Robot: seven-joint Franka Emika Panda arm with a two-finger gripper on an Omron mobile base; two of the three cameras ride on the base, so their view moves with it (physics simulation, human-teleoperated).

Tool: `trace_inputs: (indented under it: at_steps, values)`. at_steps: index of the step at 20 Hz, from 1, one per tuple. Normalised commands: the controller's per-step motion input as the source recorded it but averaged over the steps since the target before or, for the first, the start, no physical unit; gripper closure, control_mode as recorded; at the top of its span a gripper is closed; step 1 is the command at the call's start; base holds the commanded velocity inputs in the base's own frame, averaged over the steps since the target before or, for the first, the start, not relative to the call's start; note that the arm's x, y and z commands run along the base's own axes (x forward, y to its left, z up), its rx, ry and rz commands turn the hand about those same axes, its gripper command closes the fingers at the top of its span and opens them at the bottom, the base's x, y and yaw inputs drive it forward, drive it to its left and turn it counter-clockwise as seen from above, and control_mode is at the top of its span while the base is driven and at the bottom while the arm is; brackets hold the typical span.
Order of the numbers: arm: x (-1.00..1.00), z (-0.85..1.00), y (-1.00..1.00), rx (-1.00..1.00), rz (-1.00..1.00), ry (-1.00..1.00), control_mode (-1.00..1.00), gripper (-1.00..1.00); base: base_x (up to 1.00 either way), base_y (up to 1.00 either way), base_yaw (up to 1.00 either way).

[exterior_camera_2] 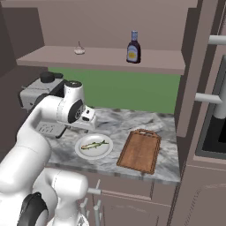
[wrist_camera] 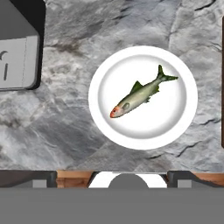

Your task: Pick the fish from the plate and place it on the cutting board. Then pick the condiment bottle from the cabinet and place it next to the cutting board.

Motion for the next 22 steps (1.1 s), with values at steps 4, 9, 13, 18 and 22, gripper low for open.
trace_inputs:
  at_steps: [4,9,13,18,22]
  values:
    - [0.01,-0.27,-0.01,0.00,-0.03,0.00,-1.00,-1.00,0.00,0.00,0.00]
    - [0.01,-0.28,0.00,0.00,-0.06,0.00,-1.00,-1.00,0.00,0.00,0.00]
    - [0.06,-0.25,0.00,0.00,-0.07,0.00,-1.00,-1.00,0.00,0.00,0.00]
    - [0.14,-0.20,0.00,0.00,-0.07,0.00,-1.00,-1.00,0.00,0.00,0.00]
    - [0.19,-0.17,-0.01,0.00,-0.07,0.00,-1.00,-1.00,0.00,0.00,0.00]
